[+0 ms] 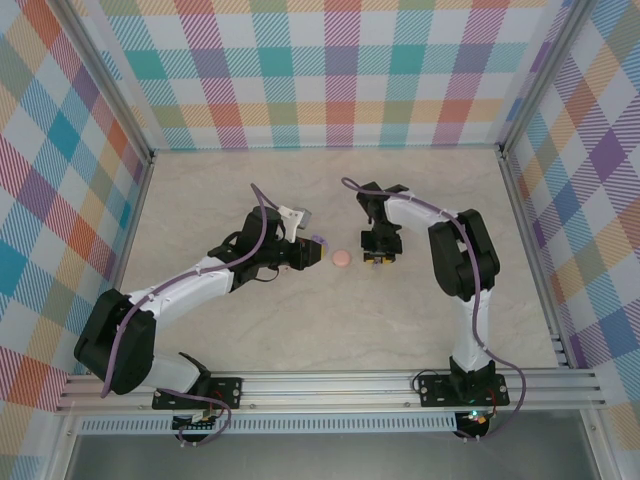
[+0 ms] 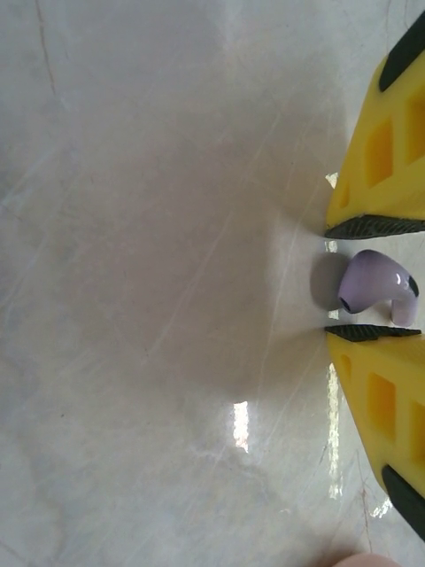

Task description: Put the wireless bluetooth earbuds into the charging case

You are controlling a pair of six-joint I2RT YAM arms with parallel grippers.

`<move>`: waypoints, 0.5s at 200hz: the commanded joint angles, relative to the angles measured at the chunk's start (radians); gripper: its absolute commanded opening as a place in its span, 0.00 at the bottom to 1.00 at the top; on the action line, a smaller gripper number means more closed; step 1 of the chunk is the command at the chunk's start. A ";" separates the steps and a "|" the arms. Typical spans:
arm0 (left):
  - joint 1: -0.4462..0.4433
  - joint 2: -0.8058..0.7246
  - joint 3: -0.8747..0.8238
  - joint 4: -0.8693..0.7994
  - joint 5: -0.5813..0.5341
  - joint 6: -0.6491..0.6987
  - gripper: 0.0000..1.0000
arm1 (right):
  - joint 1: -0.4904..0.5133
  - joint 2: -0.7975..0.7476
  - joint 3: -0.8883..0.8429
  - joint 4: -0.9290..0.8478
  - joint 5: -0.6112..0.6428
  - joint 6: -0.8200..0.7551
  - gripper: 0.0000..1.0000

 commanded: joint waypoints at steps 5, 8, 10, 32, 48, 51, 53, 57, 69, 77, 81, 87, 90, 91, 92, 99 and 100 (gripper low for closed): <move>0.006 -0.033 0.015 -0.006 0.014 0.011 0.09 | 0.020 0.041 -0.024 -0.060 0.005 0.043 0.32; 0.007 -0.033 0.015 -0.006 0.014 0.012 0.09 | 0.022 0.041 -0.025 -0.059 0.006 0.044 0.32; 0.006 -0.033 0.014 -0.007 0.014 0.014 0.09 | 0.023 0.041 -0.025 -0.059 0.005 0.046 0.32; 0.008 -0.035 0.015 -0.011 0.012 0.013 0.09 | 0.026 0.045 -0.029 -0.058 0.005 0.056 0.29; 0.008 -0.034 0.014 -0.013 0.010 0.014 0.09 | 0.028 0.046 -0.028 -0.056 0.004 0.059 0.26; 0.009 -0.035 0.015 -0.014 0.010 0.014 0.09 | 0.029 0.047 -0.027 -0.056 0.002 0.059 0.25; 0.009 -0.035 0.015 -0.014 0.011 0.014 0.09 | 0.029 0.048 -0.027 -0.057 0.001 0.059 0.25; 0.010 -0.035 0.014 -0.014 0.011 0.015 0.09 | 0.030 0.046 -0.026 -0.055 0.000 0.057 0.24; 0.009 -0.036 0.014 -0.013 0.009 0.015 0.09 | 0.031 0.046 -0.022 -0.054 -0.001 0.057 0.22; 0.009 -0.036 0.014 -0.014 0.009 0.015 0.09 | 0.032 0.042 -0.020 -0.052 0.001 0.052 0.21; 0.009 -0.035 0.014 -0.015 0.008 0.014 0.09 | 0.032 0.041 -0.019 -0.050 0.003 0.051 0.21; 0.009 -0.036 0.014 -0.016 0.009 0.014 0.09 | 0.031 0.038 -0.019 -0.050 0.009 0.048 0.20; 0.009 -0.037 0.014 -0.015 0.009 0.015 0.09 | 0.031 0.035 -0.019 -0.047 0.014 0.045 0.20; 0.009 -0.037 0.014 -0.016 0.009 0.015 0.09 | 0.031 0.035 -0.019 -0.047 0.014 0.045 0.20; 0.009 -0.037 0.014 -0.016 0.009 0.015 0.09 | 0.032 0.035 -0.019 -0.047 0.016 0.044 0.20; 0.009 -0.036 0.013 -0.017 0.009 0.014 0.09 | 0.031 0.029 -0.019 -0.044 0.024 0.042 0.19; 0.009 -0.036 0.012 -0.017 0.009 0.013 0.09 | 0.032 0.028 -0.019 -0.044 0.025 0.041 0.19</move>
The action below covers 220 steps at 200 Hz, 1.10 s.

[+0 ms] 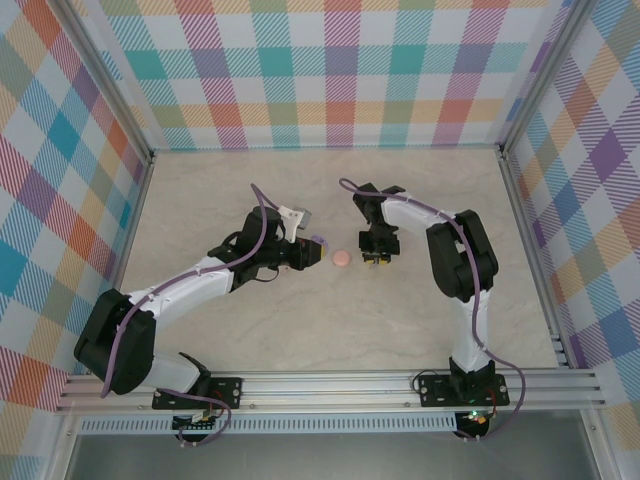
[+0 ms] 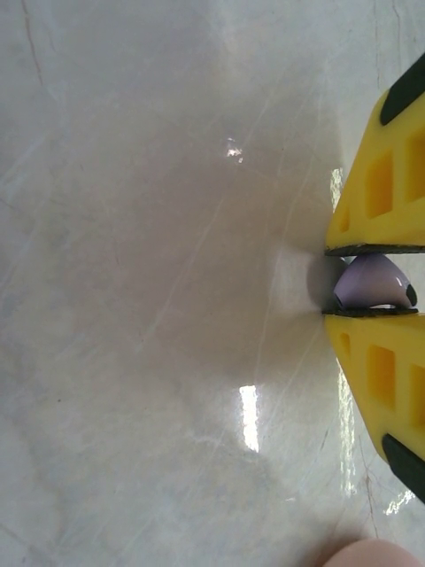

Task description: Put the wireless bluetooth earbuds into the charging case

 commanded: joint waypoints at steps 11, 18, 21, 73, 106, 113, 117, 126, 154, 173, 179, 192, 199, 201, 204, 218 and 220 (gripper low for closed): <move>0.010 -0.036 0.010 -0.016 0.008 0.013 0.09 | 0.013 0.018 -0.022 -0.037 0.014 -0.010 0.19; 0.011 -0.037 0.008 -0.016 0.007 0.013 0.09 | 0.010 0.008 -0.026 -0.031 0.014 -0.017 0.19; 0.011 -0.037 0.008 -0.016 0.006 0.014 0.09 | 0.010 0.007 -0.028 -0.030 0.012 -0.019 0.19; 0.010 -0.026 -0.011 0.010 0.030 0.001 0.09 | -0.025 -0.085 -0.102 0.062 -0.073 -0.073 0.18; 0.011 -0.006 -0.028 0.053 0.039 -0.012 0.09 | -0.048 -0.169 -0.152 0.093 -0.121 -0.085 0.17; 0.011 0.002 -0.029 0.064 0.045 -0.017 0.09 | -0.049 -0.185 -0.160 0.098 -0.131 -0.088 0.17; 0.011 0.008 -0.030 0.071 0.049 -0.019 0.09 | -0.051 -0.195 -0.166 0.100 -0.137 -0.088 0.17; 0.011 0.021 -0.029 0.084 0.059 -0.028 0.09 | -0.053 -0.220 -0.176 0.106 -0.146 -0.090 0.17; 0.011 0.066 -0.032 0.141 0.100 -0.037 0.09 | -0.057 -0.287 -0.201 0.112 -0.168 -0.088 0.17; 0.011 0.100 -0.044 0.200 0.125 -0.038 0.09 | -0.058 -0.334 -0.210 0.114 -0.191 -0.094 0.17; 0.011 0.110 -0.048 0.220 0.133 -0.037 0.09 | -0.058 -0.348 -0.210 0.112 -0.200 -0.096 0.17; 0.011 0.131 -0.055 0.262 0.156 -0.033 0.09 | -0.058 -0.376 -0.210 0.110 -0.218 -0.099 0.17; 0.011 0.139 -0.061 0.293 0.171 -0.032 0.10 | -0.058 -0.392 -0.207 0.106 -0.230 -0.103 0.17; 0.011 0.142 -0.062 0.301 0.174 -0.031 0.10 | -0.058 -0.397 -0.204 0.105 -0.234 -0.104 0.17; 0.010 0.144 -0.064 0.315 0.178 -0.030 0.10 | -0.057 -0.400 -0.204 0.104 -0.237 -0.104 0.17; 0.008 0.151 -0.083 0.380 0.204 -0.022 0.10 | -0.058 -0.435 -0.196 0.103 -0.273 -0.107 0.17; 0.008 0.151 -0.086 0.386 0.206 -0.019 0.10 | -0.057 -0.441 -0.196 0.105 -0.279 -0.106 0.17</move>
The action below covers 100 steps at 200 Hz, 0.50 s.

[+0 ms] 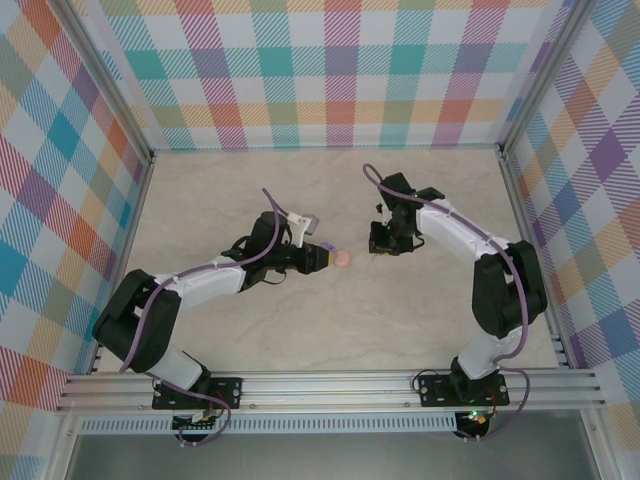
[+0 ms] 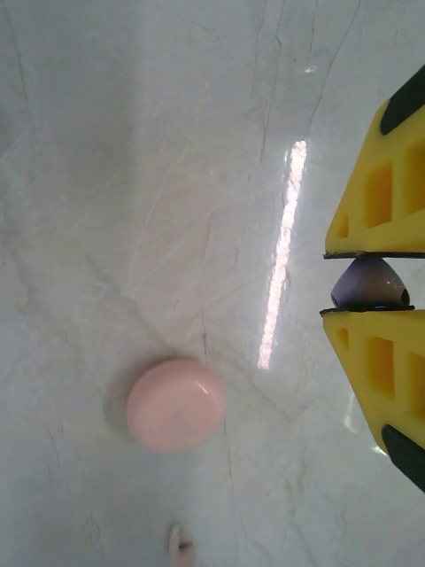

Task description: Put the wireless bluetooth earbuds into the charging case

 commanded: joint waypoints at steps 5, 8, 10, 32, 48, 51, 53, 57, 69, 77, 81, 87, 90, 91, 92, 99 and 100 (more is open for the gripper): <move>0.004 0.009 -0.035 0.182 0.081 0.023 0.10 | -0.002 -0.078 0.000 0.007 -0.098 -0.018 0.17; 0.004 0.008 -0.039 0.190 0.083 0.030 0.11 | -0.002 -0.087 -0.001 0.012 -0.110 -0.018 0.17; 0.004 0.007 -0.041 0.194 0.084 0.036 0.11 | -0.002 -0.092 -0.001 0.014 -0.117 -0.018 0.17; 0.002 0.003 -0.046 0.208 0.104 0.104 0.11 | -0.001 -0.143 0.011 0.029 -0.189 -0.023 0.17; 0.000 -0.005 -0.049 0.225 0.131 0.141 0.12 | 0.001 -0.179 0.009 0.055 -0.235 -0.021 0.17; -0.001 -0.007 -0.050 0.228 0.133 0.146 0.12 | 0.001 -0.189 0.010 0.061 -0.246 -0.021 0.17; -0.001 -0.008 -0.051 0.231 0.135 0.149 0.12 | 0.002 -0.190 0.010 0.063 -0.249 -0.021 0.17; -0.002 -0.010 -0.052 0.235 0.137 0.156 0.12 | 0.002 -0.197 0.010 0.069 -0.259 -0.021 0.17; -0.005 -0.017 -0.052 0.244 0.143 0.181 0.12 | 0.008 -0.222 0.014 0.081 -0.282 -0.026 0.17; -0.007 -0.024 -0.055 0.258 0.146 0.193 0.12 | 0.015 -0.236 0.018 0.087 -0.299 -0.030 0.17; -0.009 -0.029 -0.059 0.264 0.149 0.201 0.12 | 0.019 -0.243 0.021 0.089 -0.304 -0.033 0.17; -0.011 -0.036 -0.061 0.274 0.149 0.214 0.12 | 0.024 -0.255 0.024 0.094 -0.310 -0.040 0.17; -0.013 -0.041 -0.064 0.276 0.149 0.219 0.12 | 0.027 -0.262 0.026 0.095 -0.312 -0.042 0.17; -0.014 -0.042 -0.064 0.276 0.149 0.221 0.12 | 0.028 -0.264 0.026 0.096 -0.312 -0.043 0.17; -0.014 -0.044 -0.064 0.277 0.150 0.223 0.12 | 0.028 -0.264 0.026 0.096 -0.312 -0.043 0.17; -0.018 -0.056 -0.064 0.274 0.150 0.239 0.12 | 0.035 -0.280 0.029 0.102 -0.314 -0.049 0.17; -0.019 -0.058 -0.064 0.274 0.150 0.243 0.12 | 0.037 -0.283 0.030 0.103 -0.314 -0.050 0.18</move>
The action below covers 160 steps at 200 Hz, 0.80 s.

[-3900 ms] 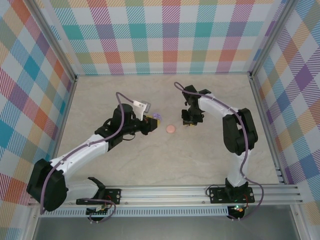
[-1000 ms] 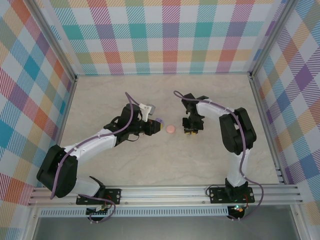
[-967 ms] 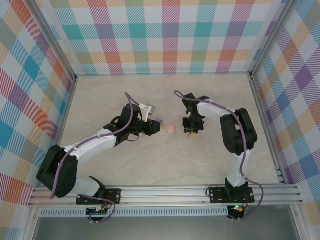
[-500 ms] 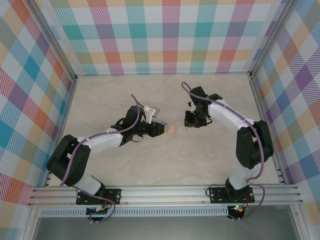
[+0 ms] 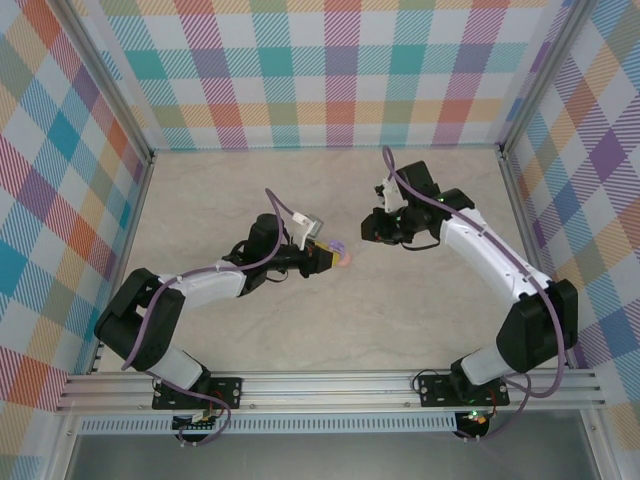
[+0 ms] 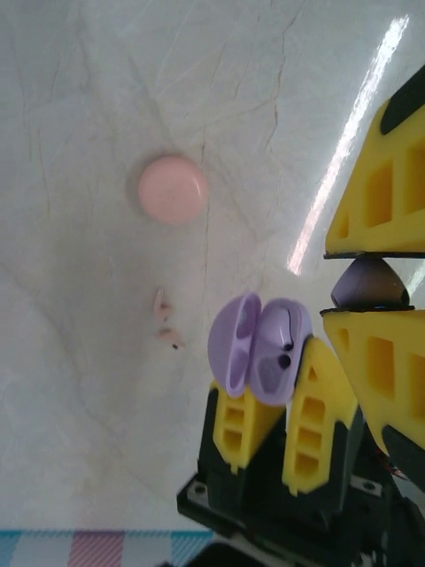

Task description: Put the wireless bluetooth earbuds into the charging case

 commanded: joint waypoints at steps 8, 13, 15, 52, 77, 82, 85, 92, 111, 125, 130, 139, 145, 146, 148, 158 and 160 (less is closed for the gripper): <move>-0.018 -0.074 -0.017 0.067 0.041 0.109 0.12 | 0.030 -0.066 0.033 0.040 -0.075 -0.048 0.18; -0.020 -0.084 -0.020 0.068 0.043 0.119 0.12 | 0.034 -0.072 0.036 0.040 -0.075 -0.053 0.18; -0.021 -0.087 -0.020 0.068 0.045 0.122 0.12 | 0.035 -0.076 0.036 0.039 -0.074 -0.054 0.18; -0.039 -0.142 0.004 -0.007 0.050 0.176 0.12 | 0.070 -0.117 0.047 0.051 -0.063 -0.066 0.18; -0.047 -0.159 0.027 -0.052 0.065 0.188 0.12 | 0.101 -0.121 0.059 0.040 -0.015 -0.079 0.18; -0.049 -0.161 0.033 -0.059 0.067 0.188 0.12 | 0.105 -0.120 0.060 0.038 -0.012 -0.080 0.18; -0.050 -0.164 0.034 -0.063 0.069 0.189 0.12 | 0.106 -0.119 0.062 0.036 -0.009 -0.081 0.18; -0.050 -0.168 0.039 -0.069 0.070 0.189 0.12 | 0.111 -0.117 0.065 0.035 0.002 -0.082 0.18; -0.055 -0.180 0.054 -0.088 0.077 0.189 0.12 | 0.128 -0.112 0.073 0.028 0.020 -0.089 0.18; -0.056 -0.188 0.061 -0.100 0.076 0.188 0.12 | 0.137 -0.105 0.080 0.023 0.031 -0.094 0.18; -0.057 -0.190 0.064 -0.102 0.077 0.188 0.12 | 0.139 -0.103 0.082 0.020 0.035 -0.095 0.18; -0.057 -0.195 0.066 -0.108 0.074 0.187 0.12 | 0.143 -0.099 0.085 0.017 0.041 -0.098 0.18; -0.057 -0.197 0.066 -0.111 0.074 0.184 0.12 | 0.145 -0.099 0.084 0.017 0.043 -0.100 0.18; -0.057 -0.197 0.066 -0.111 0.073 0.184 0.12 | 0.146 -0.098 0.084 0.016 0.043 -0.100 0.18; -0.057 -0.199 0.069 -0.111 0.073 0.185 0.12 | 0.146 -0.098 0.084 0.016 0.044 -0.101 0.18; -0.056 -0.202 0.069 -0.113 0.070 0.181 0.12 | 0.150 -0.095 0.085 0.014 0.044 -0.104 0.18; -0.057 -0.203 0.069 -0.113 0.069 0.178 0.12 | 0.151 -0.094 0.086 0.013 0.045 -0.104 0.18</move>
